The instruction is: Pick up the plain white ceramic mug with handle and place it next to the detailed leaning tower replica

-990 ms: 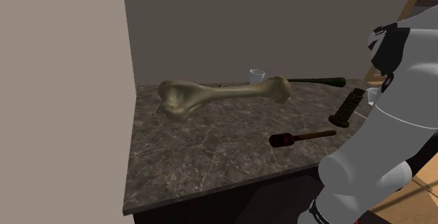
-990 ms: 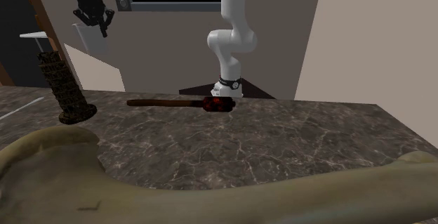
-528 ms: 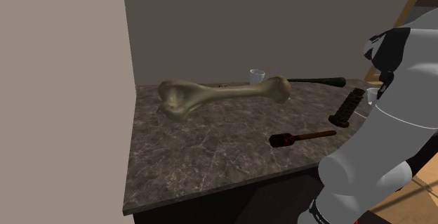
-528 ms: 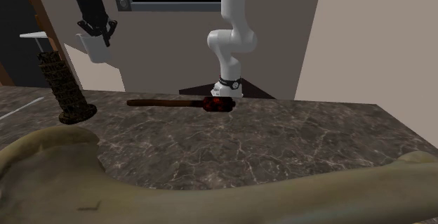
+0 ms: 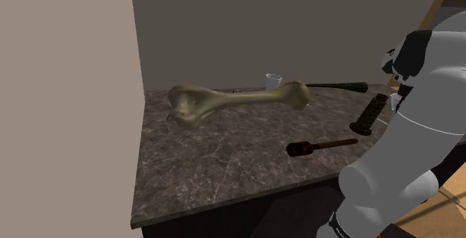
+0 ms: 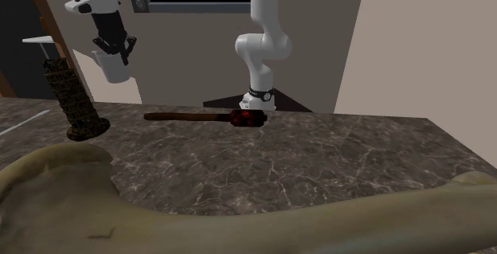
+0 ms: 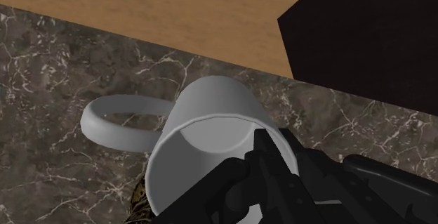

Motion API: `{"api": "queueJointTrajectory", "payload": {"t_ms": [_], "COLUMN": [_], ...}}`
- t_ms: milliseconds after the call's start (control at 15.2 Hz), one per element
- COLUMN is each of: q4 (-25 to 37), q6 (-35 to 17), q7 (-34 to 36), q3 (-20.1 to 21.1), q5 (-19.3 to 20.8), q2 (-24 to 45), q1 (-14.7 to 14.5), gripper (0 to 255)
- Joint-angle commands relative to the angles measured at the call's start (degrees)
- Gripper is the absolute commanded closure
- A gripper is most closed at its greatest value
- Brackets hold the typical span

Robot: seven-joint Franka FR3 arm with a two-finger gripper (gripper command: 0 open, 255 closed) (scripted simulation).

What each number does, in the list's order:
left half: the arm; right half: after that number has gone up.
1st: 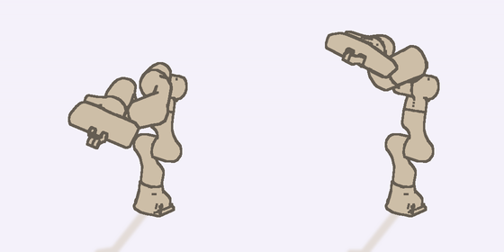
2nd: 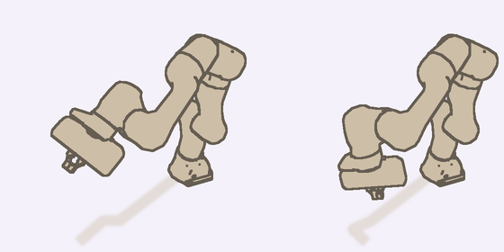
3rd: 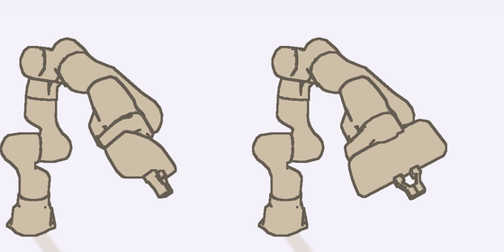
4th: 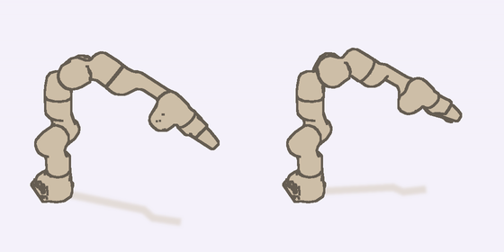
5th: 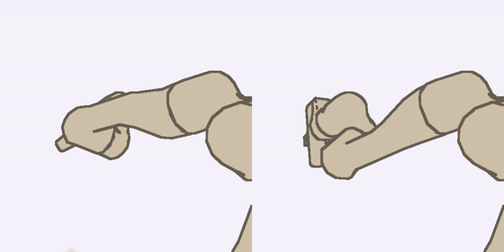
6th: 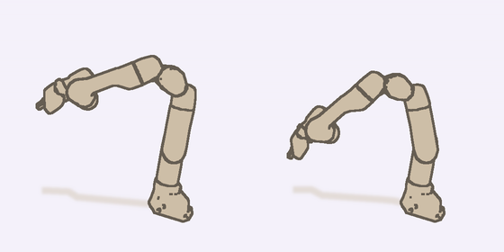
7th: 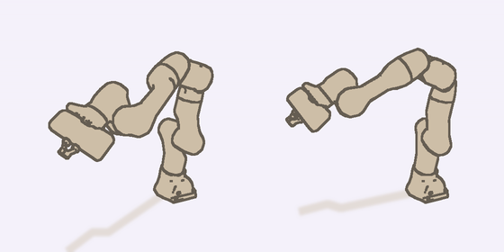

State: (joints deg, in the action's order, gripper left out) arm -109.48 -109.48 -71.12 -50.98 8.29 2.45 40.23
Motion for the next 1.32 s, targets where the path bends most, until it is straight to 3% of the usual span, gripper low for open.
{"api": "queueJointTrajectory", "payload": {"t_ms": [0,1254], "q4": [-1.26,-9.91], "q6": [-1.60,-15.74], "q7": [-0.07,-2.87], "q3": [-0.06,0.86], "q5": [-0.30,-6.52], "q2": [0.45,8.37], "q1": [0.12,2.31], "gripper": [255,255]}}
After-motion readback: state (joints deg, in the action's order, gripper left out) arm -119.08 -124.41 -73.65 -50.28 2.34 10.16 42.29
